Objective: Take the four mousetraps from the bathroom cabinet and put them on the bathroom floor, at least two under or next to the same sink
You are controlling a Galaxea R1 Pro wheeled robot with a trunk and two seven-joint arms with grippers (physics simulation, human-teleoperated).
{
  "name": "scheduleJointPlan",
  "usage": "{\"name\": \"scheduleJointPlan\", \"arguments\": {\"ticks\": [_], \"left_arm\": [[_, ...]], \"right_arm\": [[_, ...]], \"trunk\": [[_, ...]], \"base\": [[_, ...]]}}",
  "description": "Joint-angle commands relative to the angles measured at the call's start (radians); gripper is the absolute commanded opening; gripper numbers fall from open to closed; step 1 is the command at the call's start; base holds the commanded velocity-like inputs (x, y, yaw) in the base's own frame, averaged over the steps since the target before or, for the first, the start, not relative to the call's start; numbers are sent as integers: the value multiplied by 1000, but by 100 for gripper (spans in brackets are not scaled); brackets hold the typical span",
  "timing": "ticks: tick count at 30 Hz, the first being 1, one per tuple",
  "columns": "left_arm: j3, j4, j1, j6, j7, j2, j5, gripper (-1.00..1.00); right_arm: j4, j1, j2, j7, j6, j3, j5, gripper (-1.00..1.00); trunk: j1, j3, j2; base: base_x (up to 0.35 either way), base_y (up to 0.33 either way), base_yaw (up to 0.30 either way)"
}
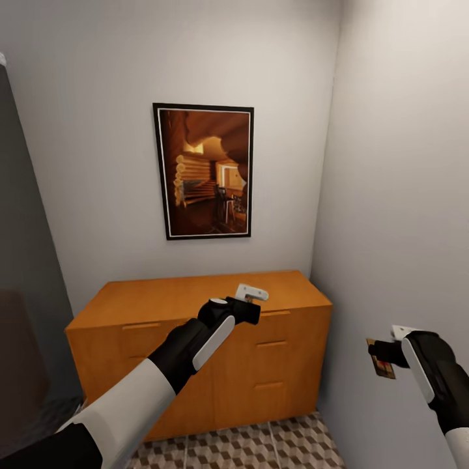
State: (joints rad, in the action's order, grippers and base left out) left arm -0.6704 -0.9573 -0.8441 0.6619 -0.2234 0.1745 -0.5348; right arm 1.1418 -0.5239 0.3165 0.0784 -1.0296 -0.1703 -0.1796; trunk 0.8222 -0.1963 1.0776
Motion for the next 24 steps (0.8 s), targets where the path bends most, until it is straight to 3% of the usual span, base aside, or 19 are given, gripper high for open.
{"name": "scheduleJointPlan", "arguments": {"ticks": [1, 6, 14, 17, 20, 24], "left_arm": [[-2, 1, -1, 4, -8, 0, -8, -100], [0, 34, -2, 5, -6, -6, -9, -100], [10, 257, -2, -5, -2, -12, -7, -100], [22, 358, -1, -15, -1, -18, -6, -100], [62, 452, -1, -41, 1, -47, -7, -100], [105, 620, -2, -109, 8, -76, -22, -100]], "right_arm": [[-8, -1, -3, 9, 7, 1, -9, -100], [-63, -1, -8, 14, 77, 7, -5, -100], [-132, -1, -23, 16, 124, 13, -5, -100], [-163, -1, -51, 19, 130, 30, -7, -100], [-278, -1, -91, 21, 187, 69, 4, -100], [-502, -1, -127, 23, 370, 136, 65, -100]], "trunk": [[-1, -1, 1], [-1, -1, 1], [-1, -1, 1], [-1, -1, 1], [-1, -1, 1], [-1, -1, 1]], "base": [[-344, 0, 0], [-344, 0, 0], [-345, 0, 0], [-346, 0, 0], [-346, 0, 0], [-346, 0, 0]]}}
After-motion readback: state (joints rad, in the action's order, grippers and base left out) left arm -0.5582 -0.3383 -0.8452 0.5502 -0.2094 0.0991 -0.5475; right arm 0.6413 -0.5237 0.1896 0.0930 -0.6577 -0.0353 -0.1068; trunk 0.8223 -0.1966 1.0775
